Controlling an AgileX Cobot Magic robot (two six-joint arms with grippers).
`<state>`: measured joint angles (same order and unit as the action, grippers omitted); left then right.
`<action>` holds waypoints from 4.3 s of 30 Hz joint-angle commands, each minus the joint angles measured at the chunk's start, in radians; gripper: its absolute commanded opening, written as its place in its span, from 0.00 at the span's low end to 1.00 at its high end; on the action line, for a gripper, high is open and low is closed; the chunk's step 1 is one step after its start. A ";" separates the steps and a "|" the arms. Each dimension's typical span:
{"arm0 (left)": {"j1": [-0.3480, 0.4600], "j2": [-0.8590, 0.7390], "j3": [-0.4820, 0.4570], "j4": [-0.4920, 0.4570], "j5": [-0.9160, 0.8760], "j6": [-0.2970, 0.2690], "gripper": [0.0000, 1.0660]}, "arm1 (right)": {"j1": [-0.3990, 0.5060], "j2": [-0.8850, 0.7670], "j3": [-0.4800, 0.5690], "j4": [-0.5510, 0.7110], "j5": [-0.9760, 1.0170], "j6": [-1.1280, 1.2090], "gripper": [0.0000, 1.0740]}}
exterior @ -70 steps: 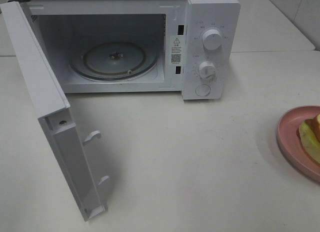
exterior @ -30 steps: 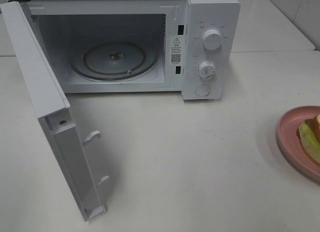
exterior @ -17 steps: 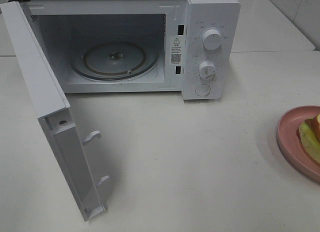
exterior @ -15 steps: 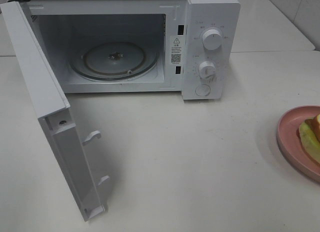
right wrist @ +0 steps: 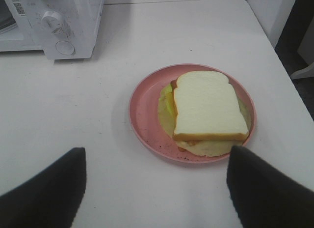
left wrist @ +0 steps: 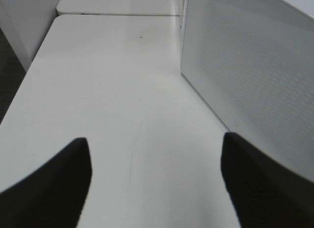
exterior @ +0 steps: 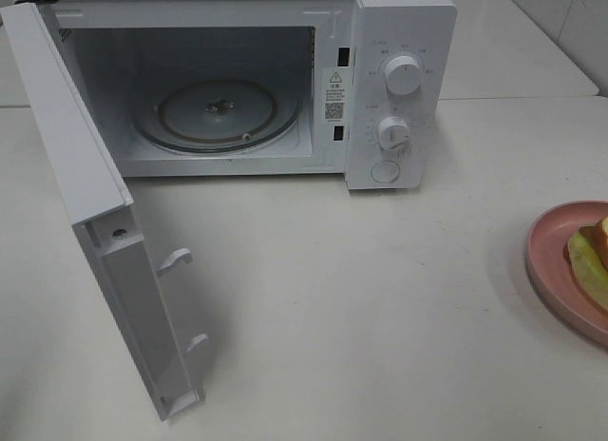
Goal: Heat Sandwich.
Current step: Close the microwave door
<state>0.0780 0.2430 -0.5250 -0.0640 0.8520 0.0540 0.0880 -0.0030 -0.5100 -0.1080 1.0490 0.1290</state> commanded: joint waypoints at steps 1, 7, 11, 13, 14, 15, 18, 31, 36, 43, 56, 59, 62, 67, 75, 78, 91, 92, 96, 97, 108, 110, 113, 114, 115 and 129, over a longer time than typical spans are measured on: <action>-0.005 0.069 -0.003 -0.003 -0.067 0.001 0.41 | -0.008 -0.028 0.001 -0.002 -0.009 -0.001 0.71; -0.005 0.202 0.004 -0.003 -0.181 0.001 0.08 | -0.008 -0.028 0.001 -0.002 -0.009 -0.001 0.71; -0.005 0.291 0.042 -0.003 -0.313 0.001 0.00 | -0.008 -0.028 0.001 -0.002 -0.009 -0.001 0.71; -0.005 0.342 0.083 -0.004 -0.441 0.001 0.00 | -0.008 -0.028 0.001 -0.002 -0.009 -0.001 0.71; -0.005 0.342 0.083 -0.004 -0.441 0.001 0.00 | -0.008 -0.028 0.001 -0.002 -0.009 -0.001 0.71; -0.005 0.357 0.102 -0.004 -0.493 0.001 0.00 | -0.008 -0.028 0.001 -0.002 -0.009 -0.001 0.71; -0.005 0.410 0.169 -0.004 -0.693 0.001 0.00 | -0.008 -0.028 0.001 -0.002 -0.009 -0.001 0.71; -0.005 0.670 0.256 0.035 -1.174 0.001 0.00 | -0.008 -0.028 0.001 -0.002 -0.009 -0.001 0.71; -0.005 0.804 0.256 0.120 -1.339 -0.001 0.00 | -0.008 -0.028 0.001 -0.002 -0.009 -0.001 0.71; -0.005 0.934 0.256 0.214 -1.512 -0.089 0.00 | -0.008 -0.028 0.001 -0.002 -0.009 -0.001 0.71; -0.005 1.162 0.176 0.457 -1.695 -0.255 0.00 | -0.008 -0.028 0.001 -0.002 -0.009 -0.001 0.71; -0.005 1.200 0.171 0.498 -1.745 -0.271 0.00 | -0.008 -0.028 0.001 -0.002 -0.009 -0.001 0.71; -0.005 1.223 0.171 0.505 -1.773 -0.273 0.00 | -0.008 -0.028 0.001 -0.002 -0.009 -0.001 0.71; -0.055 1.255 0.170 0.488 -1.786 -0.261 0.00 | -0.008 -0.028 0.001 -0.002 -0.009 -0.001 0.71; -0.179 1.316 0.162 0.390 -1.793 -0.194 0.00 | -0.008 -0.028 0.001 -0.002 -0.009 -0.001 0.71; -0.199 1.332 0.147 0.387 -1.793 -0.194 0.00 | -0.008 -0.028 0.001 -0.002 -0.009 -0.001 0.71; -0.364 1.409 0.043 0.261 -1.788 -0.194 0.00 | -0.008 -0.028 0.001 -0.002 -0.009 -0.001 0.71; -0.364 1.409 0.043 0.261 -1.788 -0.194 0.00 | -0.008 -0.028 0.001 -0.002 -0.009 -0.001 0.71; -0.420 1.434 -0.003 0.226 -1.757 -0.178 0.00 | -0.008 -0.028 0.001 -0.002 -0.009 -0.001 0.71; -0.434 1.441 -0.012 0.213 -1.756 -0.174 0.00 | -0.008 -0.028 0.001 -0.002 -0.009 -0.001 0.71; -0.553 1.513 -0.132 0.053 -1.673 -0.136 0.00 | -0.008 -0.028 0.001 -0.002 -0.009 -0.001 0.71; -0.584 1.538 -0.176 0.006 -1.654 -0.101 0.00 | -0.008 -0.028 0.001 -0.002 -0.009 -0.001 0.71; -0.607 1.552 -0.200 -0.033 -1.653 -0.084 0.00 | -0.008 -0.028 0.001 -0.002 -0.009 -0.001 0.71; -0.617 1.561 -0.214 -0.053 -1.654 -0.081 0.00 | -0.008 -0.028 0.001 -0.002 -0.009 -0.001 0.71; -0.635 1.577 -0.243 -0.088 -1.647 -0.077 0.00 | -0.008 -0.028 0.001 -0.002 -0.009 -0.001 0.71; -0.732 1.694 -0.449 -0.163 -1.592 -0.036 0.00 | -0.008 -0.028 0.001 -0.002 -0.009 -0.001 0.71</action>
<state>-0.6500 1.9250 -0.9400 -0.2040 -0.7450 0.0140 0.0880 -0.0030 -0.5100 -0.1070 1.0490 0.1290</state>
